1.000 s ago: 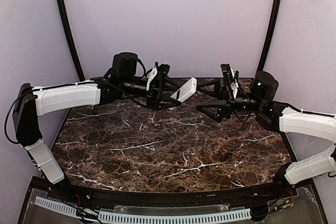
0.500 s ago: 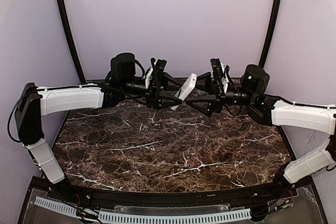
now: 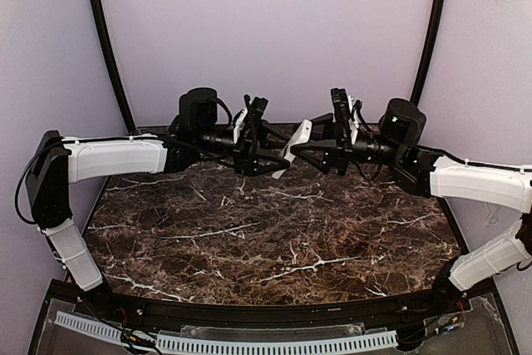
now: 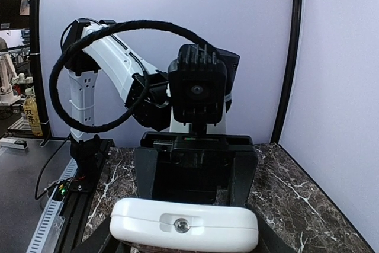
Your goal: Load the batteries into the remote control
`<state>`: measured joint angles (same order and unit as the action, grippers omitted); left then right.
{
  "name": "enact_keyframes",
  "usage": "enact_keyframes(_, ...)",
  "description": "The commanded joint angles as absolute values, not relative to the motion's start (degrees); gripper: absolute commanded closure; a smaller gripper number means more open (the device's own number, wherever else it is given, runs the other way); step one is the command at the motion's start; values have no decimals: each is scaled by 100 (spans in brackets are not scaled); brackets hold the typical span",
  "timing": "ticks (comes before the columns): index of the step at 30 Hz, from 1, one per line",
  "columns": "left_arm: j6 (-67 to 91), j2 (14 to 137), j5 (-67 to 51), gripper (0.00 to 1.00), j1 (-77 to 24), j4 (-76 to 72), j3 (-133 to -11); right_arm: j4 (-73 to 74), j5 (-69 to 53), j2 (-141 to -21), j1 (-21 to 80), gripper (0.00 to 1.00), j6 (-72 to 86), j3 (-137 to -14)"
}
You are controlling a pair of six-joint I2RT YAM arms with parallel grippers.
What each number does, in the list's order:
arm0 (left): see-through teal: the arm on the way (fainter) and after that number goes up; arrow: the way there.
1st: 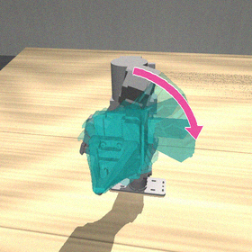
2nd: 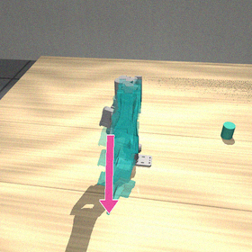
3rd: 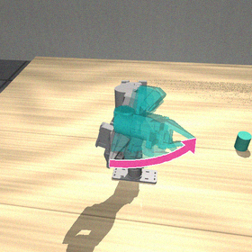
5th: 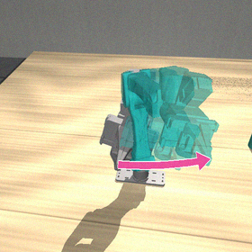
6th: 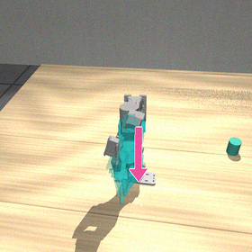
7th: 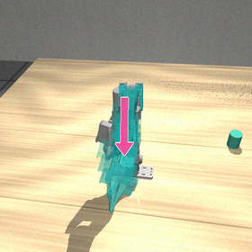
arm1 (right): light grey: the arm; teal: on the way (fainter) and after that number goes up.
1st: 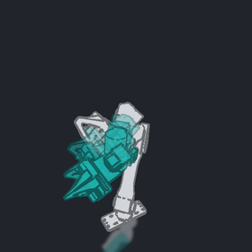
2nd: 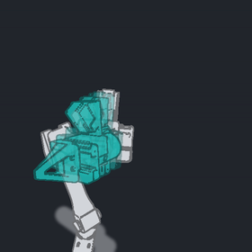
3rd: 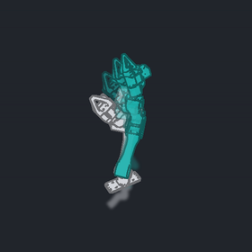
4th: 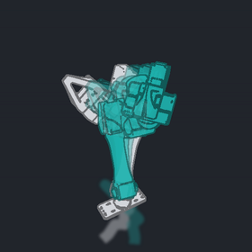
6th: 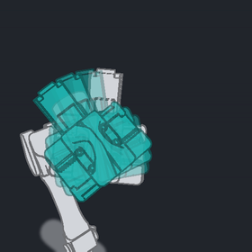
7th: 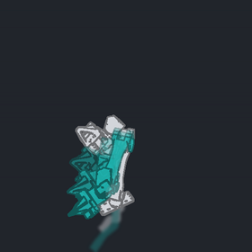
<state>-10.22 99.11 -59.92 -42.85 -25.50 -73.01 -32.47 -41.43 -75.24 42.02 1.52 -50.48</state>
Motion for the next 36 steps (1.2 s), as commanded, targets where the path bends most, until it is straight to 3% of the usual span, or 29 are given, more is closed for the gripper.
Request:
enact_keyframes(1,-1311,9802,-5717,40,-4260,-2320,-7216,-2981,-3987,-7516,4263,64,313,-5233)
enact_keyframes(2,-1310,9754,-5618,34,-4257,-2263,-7187,-2843,-3934,-7530,4263,66,315,-5282)
enact_keyframes(5,-1017,9569,-5223,5,-4074,-2249,-7021,-2000,-3435,-7623,4253,69,200,-5559)
enact_keyframes(7,-641,9344,-4934,2,-3830,-2339,-6821,-1323,-2902,-7713,4247,70,131,-5768)
enact_keyframes(13,-166,8633,-2459,1,-3448,-1000,-6678,1019,-2118,-8612,4234,75,183,-6716)
enact_keyframes(19,244,8534,-607,1,-3389,-155,-6725,2152,-1790,-9879,4378,78,443,-7420)
enact_keyframes(36,923,9070,116,0,-3254,669,-6637,3872,-745,-12384,4907,73,578,-9291)
